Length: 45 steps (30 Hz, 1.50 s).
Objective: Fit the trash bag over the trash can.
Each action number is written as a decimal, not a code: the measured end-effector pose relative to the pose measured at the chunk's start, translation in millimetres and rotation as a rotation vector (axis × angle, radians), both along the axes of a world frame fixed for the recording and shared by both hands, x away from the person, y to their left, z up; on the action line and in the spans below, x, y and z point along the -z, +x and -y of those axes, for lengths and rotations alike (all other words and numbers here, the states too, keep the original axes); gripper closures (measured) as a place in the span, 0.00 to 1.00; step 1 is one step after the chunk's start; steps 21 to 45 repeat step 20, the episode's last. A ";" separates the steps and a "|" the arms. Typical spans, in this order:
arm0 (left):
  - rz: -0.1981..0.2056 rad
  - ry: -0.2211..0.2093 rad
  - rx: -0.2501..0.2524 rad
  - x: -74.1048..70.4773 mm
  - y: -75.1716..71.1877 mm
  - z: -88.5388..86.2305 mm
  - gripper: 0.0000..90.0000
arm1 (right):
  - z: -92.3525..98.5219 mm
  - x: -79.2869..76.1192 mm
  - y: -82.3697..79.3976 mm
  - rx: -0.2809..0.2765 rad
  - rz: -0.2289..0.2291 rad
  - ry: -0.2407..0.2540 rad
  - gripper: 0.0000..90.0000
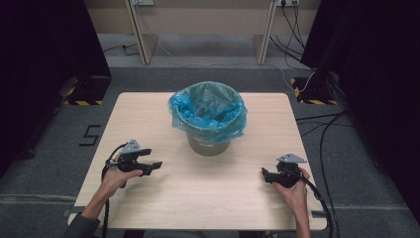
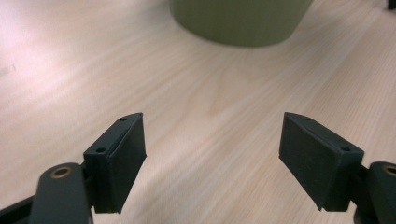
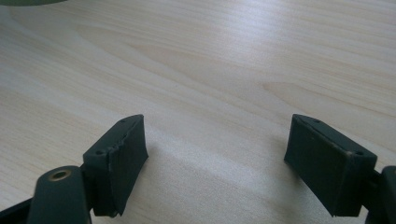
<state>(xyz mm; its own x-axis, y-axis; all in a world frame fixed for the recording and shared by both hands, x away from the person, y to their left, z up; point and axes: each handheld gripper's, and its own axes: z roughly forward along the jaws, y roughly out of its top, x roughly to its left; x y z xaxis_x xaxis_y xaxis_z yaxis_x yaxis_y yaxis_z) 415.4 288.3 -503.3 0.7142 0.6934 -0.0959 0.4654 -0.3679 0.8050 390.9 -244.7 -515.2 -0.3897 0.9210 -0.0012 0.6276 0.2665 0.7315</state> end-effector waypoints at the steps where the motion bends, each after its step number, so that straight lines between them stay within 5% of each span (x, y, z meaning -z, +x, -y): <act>1: -0.008 0.003 -0.004 4.4 -0.9 -0.8 0.25 | 0.0 0.0 0.0 0.000 0.000 0.000 0.23; 5: -0.038 0.050 -0.004 18.3 -5.7 -3.8 0.24 | 0.0 0.0 0.0 0.001 0.000 -0.001 0.22; 8: -0.008 0.122 -0.004 20.1 -16.7 -4.6 0.23 | -0.2 0.2 0.1 0.008 -0.001 0.000 0.21; 45: -0.012 0.125 -0.025 20.0 -20.6 -4.9 0.22 | 0.2 0.5 -0.3 -0.002 -0.011 -0.005 0.15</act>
